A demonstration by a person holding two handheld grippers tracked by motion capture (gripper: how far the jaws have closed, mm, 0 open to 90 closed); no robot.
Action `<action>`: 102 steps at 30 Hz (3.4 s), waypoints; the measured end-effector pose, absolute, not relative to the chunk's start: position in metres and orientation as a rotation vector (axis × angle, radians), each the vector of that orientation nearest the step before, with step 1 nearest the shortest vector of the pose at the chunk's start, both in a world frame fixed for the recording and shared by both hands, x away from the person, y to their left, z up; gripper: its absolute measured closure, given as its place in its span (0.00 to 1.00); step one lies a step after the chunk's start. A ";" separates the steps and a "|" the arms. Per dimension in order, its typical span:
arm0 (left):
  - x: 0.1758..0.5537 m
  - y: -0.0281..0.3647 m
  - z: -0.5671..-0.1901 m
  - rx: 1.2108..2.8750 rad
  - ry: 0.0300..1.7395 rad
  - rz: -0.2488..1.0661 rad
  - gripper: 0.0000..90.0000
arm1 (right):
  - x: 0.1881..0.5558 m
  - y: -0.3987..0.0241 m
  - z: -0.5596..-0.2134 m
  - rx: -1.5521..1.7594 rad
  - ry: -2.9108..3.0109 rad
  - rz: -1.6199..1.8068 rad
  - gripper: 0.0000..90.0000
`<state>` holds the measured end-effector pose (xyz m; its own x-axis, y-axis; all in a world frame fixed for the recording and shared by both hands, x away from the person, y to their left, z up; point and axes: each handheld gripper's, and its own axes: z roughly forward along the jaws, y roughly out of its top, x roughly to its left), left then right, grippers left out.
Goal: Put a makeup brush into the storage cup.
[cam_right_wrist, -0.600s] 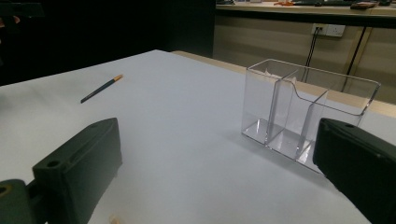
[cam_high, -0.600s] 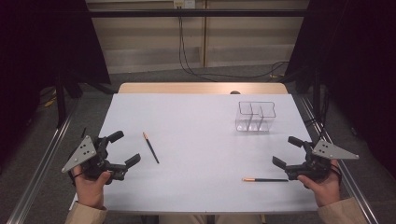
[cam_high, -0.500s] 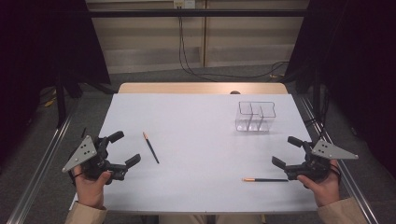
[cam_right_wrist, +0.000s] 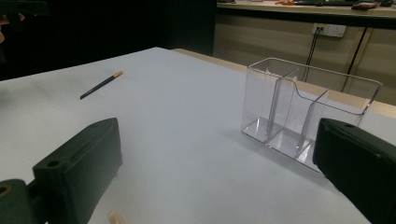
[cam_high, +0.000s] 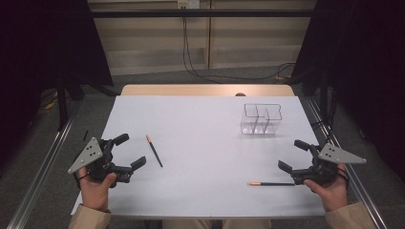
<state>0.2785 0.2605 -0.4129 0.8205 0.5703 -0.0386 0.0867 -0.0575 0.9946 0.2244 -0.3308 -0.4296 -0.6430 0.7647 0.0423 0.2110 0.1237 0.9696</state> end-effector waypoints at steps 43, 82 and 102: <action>0.319 0.224 -0.424 1.647 0.581 0.449 0.00 | 0.229 -0.323 -0.427 0.897 1.945 1.569 0.01; 0.360 0.206 -0.437 1.799 0.789 0.436 0.00 | 0.228 -0.322 -0.427 0.884 1.948 1.580 0.01; 0.372 0.204 -0.431 1.962 1.010 0.327 0.00 | 0.229 -0.321 -0.427 0.879 1.954 1.579 0.01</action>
